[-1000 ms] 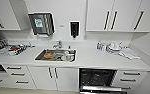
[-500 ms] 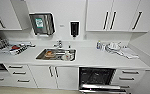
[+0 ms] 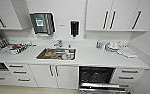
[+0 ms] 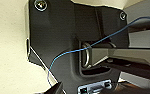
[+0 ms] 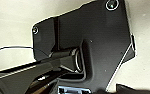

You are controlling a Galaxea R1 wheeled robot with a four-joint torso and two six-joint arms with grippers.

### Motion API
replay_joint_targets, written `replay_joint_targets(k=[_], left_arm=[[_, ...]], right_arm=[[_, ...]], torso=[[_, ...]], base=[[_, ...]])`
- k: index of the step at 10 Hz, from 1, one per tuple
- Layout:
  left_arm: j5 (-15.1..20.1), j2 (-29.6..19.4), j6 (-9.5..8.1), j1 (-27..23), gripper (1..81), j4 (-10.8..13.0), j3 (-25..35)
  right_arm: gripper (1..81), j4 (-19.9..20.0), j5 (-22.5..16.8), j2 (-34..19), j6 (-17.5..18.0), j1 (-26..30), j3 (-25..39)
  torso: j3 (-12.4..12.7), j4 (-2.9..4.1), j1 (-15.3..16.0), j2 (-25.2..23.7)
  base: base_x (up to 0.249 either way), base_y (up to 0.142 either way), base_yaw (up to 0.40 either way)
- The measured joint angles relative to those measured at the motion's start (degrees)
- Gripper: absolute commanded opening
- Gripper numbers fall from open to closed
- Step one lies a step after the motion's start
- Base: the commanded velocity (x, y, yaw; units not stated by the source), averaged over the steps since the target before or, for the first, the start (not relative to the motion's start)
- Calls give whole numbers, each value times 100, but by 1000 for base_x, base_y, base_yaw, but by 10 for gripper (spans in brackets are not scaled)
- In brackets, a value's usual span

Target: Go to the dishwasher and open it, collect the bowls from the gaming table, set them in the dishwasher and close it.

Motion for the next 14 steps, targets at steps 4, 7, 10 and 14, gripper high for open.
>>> replay_joint_targets(k=[4,7,10,14], left_arm=[[50,466,-2,4,811,0,-718],[80,813,-2,52,811,0,-1095],[106,1019,-2,144,811,-2,-1385],[98,1307,-2,183,811,-6,-1872]], right_arm=[[811,0,0,149,0,-35,-280],[811,-2,-6,249,0,-129,-413],[811,0,-28,382,2,-143,-663],[811,11,-74,1175,7,-215,-2099]], torso=[[374,0,-4,-7],[656,0,-13,-11],[662,0,-17,-11],[662,0,-19,-13]], base=[[0,0,0],[0,0,0],[0,0,0],[0,0,0]])
